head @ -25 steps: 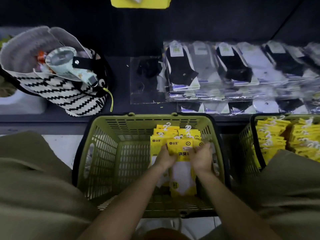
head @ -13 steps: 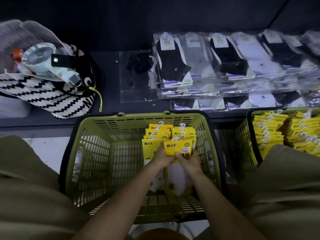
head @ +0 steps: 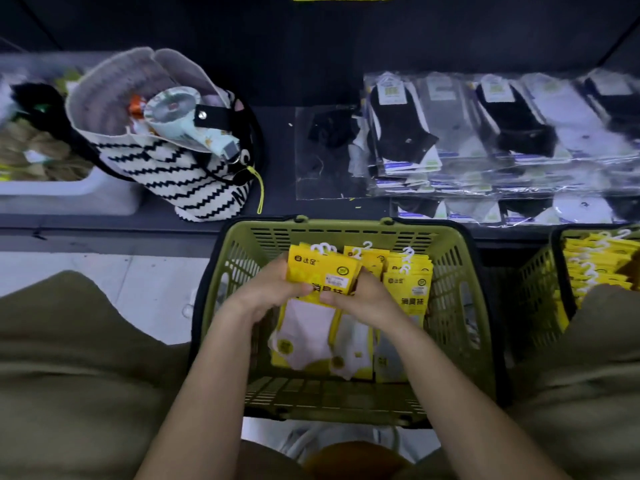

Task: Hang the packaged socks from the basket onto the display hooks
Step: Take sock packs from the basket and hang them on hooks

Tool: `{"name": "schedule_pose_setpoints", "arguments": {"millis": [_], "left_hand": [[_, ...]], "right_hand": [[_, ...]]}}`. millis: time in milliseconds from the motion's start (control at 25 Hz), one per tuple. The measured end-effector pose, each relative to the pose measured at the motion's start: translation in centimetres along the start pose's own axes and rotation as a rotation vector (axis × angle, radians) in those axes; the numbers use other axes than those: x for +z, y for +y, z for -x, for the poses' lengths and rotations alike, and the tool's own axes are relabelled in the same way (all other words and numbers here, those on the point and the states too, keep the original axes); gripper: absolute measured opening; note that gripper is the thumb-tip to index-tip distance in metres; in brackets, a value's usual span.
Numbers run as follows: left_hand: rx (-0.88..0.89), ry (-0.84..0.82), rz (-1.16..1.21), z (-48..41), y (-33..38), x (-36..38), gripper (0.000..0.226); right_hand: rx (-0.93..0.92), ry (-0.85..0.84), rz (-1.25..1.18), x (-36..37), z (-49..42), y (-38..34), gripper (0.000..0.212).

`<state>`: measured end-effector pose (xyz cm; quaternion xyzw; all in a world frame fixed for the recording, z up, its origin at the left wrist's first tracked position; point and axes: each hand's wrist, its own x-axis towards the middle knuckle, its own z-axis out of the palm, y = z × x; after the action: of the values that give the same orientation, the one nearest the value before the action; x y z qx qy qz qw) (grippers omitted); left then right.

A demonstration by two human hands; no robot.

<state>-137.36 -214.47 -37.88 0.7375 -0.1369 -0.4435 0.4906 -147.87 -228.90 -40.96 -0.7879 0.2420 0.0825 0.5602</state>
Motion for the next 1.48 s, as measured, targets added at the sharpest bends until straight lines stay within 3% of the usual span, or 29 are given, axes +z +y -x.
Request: {"name": "schedule_pose_setpoints", "arguments": {"millis": [120, 280, 480, 600, 720, 800, 1080, 1160, 1320, 1480], "left_hand": [[-0.053, 0.120, -0.058, 0.9, -2.7, -1.8, 0.046], [-0.148, 0.121, -0.042, 1.4, -6.8, -0.8, 0.055], [-0.175, 0.142, -0.023, 0.6, -8.1, -1.4, 0.061], [-0.048, 0.133, -0.011, 0.1, -5.2, -2.3, 0.048], [0.128, 0.127, 0.068, 0.2, -0.2, -2.9, 0.041], [0.222, 0.152, 0.121, 0.8, 3.2, -2.6, 0.047], [0.396, 0.141, 0.364, 3.4, 12.0, -0.4, 0.064], [0.439, 0.117, 0.394, 3.7, 13.7, -0.6, 0.060], [0.565, 0.174, 0.397, 4.4, 18.0, -1.7, 0.047], [0.655, 0.232, 0.336, 4.8, 22.4, -3.4, 0.044]], "right_hand": [[-0.001, 0.092, 0.044, 4.3, 0.3, 0.3, 0.056], [0.045, -0.046, 0.040, 7.0, 1.3, 2.7, 0.058], [0.055, -0.046, 0.012, 7.7, 0.2, 2.2, 0.053], [-0.018, 0.018, -0.030, 5.2, -0.7, 0.1, 0.039], [-0.059, 0.302, -0.146, 1.3, -0.8, -3.3, 0.049], [-0.122, 0.432, -0.146, -1.2, -0.3, -5.5, 0.039], [-0.368, 0.360, -0.334, -9.0, 2.6, -12.4, 0.010], [-0.413, 0.330, -0.305, -10.8, 3.2, -14.3, 0.018], [-0.514, 0.306, -0.234, -14.3, 4.3, -19.6, 0.015], [-0.729, 0.457, 0.001, -17.8, 5.0, -27.1, 0.011]]}}
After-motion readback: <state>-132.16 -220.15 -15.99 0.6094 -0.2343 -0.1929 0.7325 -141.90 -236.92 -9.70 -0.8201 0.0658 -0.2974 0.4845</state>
